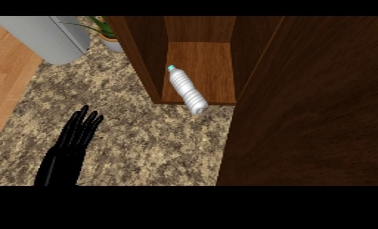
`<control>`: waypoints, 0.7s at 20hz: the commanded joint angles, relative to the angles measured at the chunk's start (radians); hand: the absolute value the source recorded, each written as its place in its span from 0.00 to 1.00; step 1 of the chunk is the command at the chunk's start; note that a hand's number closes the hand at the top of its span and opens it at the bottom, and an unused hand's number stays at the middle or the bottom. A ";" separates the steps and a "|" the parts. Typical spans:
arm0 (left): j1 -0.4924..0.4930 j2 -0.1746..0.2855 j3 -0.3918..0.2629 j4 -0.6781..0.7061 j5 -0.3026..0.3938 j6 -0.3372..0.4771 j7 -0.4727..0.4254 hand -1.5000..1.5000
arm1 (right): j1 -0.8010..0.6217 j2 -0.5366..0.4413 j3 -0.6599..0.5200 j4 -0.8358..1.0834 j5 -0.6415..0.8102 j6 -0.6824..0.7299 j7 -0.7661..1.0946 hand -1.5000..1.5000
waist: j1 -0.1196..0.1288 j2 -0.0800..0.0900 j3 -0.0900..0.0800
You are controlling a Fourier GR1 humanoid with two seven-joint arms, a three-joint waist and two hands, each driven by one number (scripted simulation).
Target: Pick up the bottled water, place it into the cabinet and close the cabinet
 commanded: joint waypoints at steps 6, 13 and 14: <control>0.124 0.142 0.072 -0.124 -0.007 -0.034 -0.039 0.00 | -0.134 0.042 0.291 -0.188 0.268 -0.176 0.081 1.00 | 0.002 -0.003 -0.003; 0.191 0.243 0.144 -0.199 0.066 -0.091 -0.007 0.00 | -0.365 0.076 0.477 -0.103 0.312 -0.322 0.125 1.00 | 0.010 -0.015 -0.005; 0.194 0.218 0.117 -0.205 0.045 -0.071 -0.007 0.00 | -0.422 0.091 0.506 -0.060 0.338 -0.348 0.131 1.00 | 0.010 -0.011 -0.005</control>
